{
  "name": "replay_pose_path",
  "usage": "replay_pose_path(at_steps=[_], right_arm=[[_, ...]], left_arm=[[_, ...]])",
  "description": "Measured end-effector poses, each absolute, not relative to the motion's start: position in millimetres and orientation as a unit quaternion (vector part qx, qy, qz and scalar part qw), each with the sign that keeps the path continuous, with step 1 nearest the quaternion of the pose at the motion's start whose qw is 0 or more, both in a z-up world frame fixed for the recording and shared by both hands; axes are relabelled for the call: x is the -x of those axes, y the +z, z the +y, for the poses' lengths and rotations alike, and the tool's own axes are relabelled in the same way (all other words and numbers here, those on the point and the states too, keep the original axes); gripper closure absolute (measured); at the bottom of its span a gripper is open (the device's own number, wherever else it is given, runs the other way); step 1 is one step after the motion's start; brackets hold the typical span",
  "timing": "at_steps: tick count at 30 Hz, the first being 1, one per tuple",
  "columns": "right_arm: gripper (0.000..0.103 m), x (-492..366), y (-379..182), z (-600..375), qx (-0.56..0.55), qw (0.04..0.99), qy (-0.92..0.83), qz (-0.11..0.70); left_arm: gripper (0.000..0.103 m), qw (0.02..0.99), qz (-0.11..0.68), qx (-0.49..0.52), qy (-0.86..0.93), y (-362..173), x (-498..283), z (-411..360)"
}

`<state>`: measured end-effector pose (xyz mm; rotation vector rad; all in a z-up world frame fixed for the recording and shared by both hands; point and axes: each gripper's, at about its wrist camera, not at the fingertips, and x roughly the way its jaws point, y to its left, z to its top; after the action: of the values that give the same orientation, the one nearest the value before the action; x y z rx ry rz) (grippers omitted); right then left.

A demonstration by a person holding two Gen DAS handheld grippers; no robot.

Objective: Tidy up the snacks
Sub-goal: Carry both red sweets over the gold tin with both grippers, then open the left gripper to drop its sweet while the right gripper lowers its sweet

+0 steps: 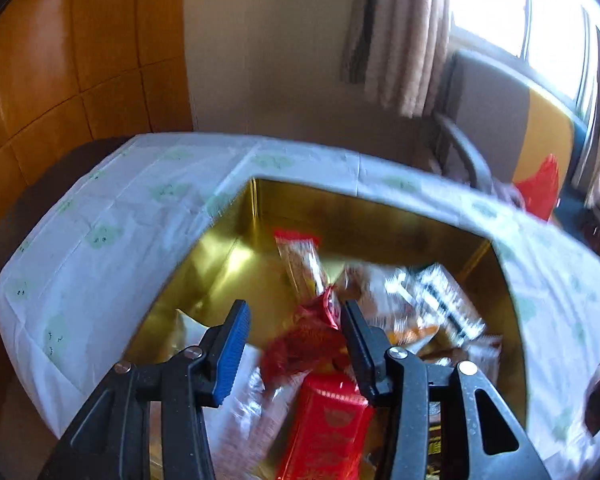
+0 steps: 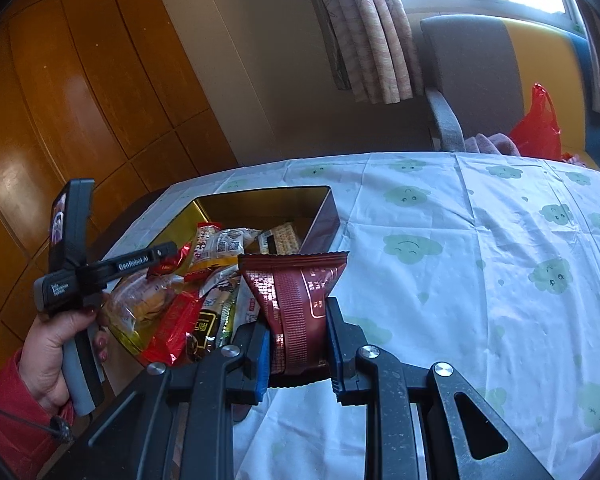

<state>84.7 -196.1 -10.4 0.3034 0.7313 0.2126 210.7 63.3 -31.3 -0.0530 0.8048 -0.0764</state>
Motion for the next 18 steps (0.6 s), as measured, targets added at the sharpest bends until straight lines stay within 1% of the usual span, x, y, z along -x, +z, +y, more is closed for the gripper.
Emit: replay_pose_path(at_steps=[4, 9, 14, 18], right_arm=[[0.079, -89, -9, -187, -0.141, 0.915, 0.115, 0.360], [0.079, -95, -10, -169, -0.129, 0.911, 0.136, 0.366], [0.079, -101, -14, -145, -0.107, 0.904, 0.157, 0.383], [0.079, -106, -19, -129, -0.097, 0.895, 0.174, 0.399]], left_arm=[[0.047, 0.927, 0.370, 0.058, -0.037, -16, -197, 80], [0.047, 0.922, 0.371, 0.093, -0.055, -12, -170, 95], [0.046, 0.920, 0.378, 0.089, -0.050, -15, -138, 93], [0.046, 0.923, 0.380, 0.062, -0.022, -19, -111, 87]])
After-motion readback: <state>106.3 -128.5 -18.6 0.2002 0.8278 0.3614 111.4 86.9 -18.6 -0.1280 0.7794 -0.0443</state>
